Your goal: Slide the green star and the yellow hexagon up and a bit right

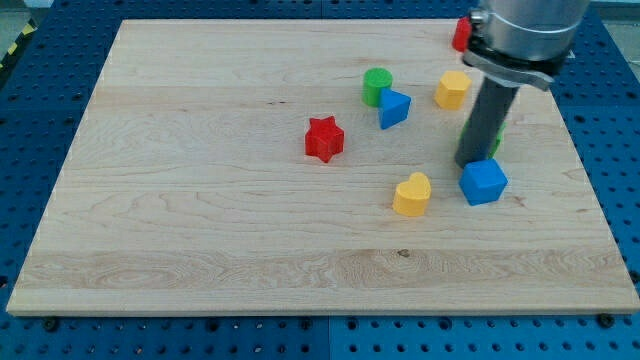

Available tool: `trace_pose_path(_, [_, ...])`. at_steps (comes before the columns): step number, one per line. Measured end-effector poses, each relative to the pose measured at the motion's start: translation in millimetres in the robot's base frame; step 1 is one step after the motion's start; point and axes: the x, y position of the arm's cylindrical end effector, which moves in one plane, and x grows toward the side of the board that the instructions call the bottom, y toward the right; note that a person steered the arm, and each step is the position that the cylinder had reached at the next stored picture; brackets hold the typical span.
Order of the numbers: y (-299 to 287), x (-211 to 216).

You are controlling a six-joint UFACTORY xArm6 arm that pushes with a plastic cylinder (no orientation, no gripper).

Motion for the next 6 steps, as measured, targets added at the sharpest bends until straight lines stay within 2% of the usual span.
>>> trace_pose_path(1, [39.5, -15.1])
trace_pose_path(2, [35.8, -44.4])
trace_pose_path(3, [31.9, -50.8])
trace_pose_path(4, [48.9, -31.9])
trace_pose_path(5, [22.7, -7.5])
trace_pose_path(6, [-20.7, -5.6])
